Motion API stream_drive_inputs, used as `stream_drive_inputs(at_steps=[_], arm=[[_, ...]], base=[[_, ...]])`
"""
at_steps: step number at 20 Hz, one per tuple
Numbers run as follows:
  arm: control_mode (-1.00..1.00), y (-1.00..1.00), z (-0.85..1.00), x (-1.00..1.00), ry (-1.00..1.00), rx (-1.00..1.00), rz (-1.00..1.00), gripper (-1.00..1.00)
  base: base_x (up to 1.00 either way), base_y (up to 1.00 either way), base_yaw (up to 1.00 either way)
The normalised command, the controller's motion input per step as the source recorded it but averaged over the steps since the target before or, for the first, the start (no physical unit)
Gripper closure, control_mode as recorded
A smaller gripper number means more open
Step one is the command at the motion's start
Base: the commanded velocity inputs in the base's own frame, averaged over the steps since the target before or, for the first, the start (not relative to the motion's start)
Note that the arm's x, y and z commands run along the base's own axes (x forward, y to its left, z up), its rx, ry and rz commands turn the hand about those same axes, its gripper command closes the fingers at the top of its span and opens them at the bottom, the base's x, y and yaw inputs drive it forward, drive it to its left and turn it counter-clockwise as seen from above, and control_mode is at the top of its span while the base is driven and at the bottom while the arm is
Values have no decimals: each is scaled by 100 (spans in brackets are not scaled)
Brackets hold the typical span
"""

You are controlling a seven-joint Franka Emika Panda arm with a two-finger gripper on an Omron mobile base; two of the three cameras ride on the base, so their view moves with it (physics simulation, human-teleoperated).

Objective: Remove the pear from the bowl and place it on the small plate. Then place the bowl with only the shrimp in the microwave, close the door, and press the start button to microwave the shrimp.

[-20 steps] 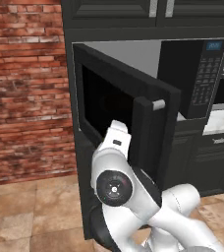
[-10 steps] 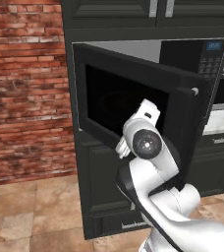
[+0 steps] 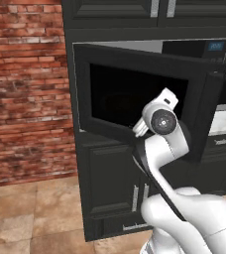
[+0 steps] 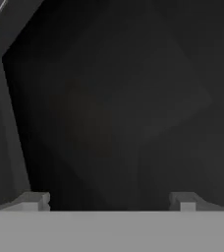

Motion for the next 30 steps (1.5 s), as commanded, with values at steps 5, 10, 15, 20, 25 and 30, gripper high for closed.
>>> stream_drive_inputs(at_steps=[5, 10, 15, 20, 25, 30], arm=[[-100, -39, 36, 48, -4, 9, -3, -100], [-100, -9, 21, 48, -6, 9, 0, -100], [-100, 0, 0, 67, 0, 5, 0, -100], [-100, 0, -10, 78, 0, 4, 0, -100], [-100, 0, -27, 80, 0, 2, 0, -100], [-100, 0, -20, 70, 0, 3, 0, -100]], base=[[0, 0, 0], [0, 0, 0], [0, 0, 0], [0, 0, 0], [0, 0, 0], [0, 0, 0]])
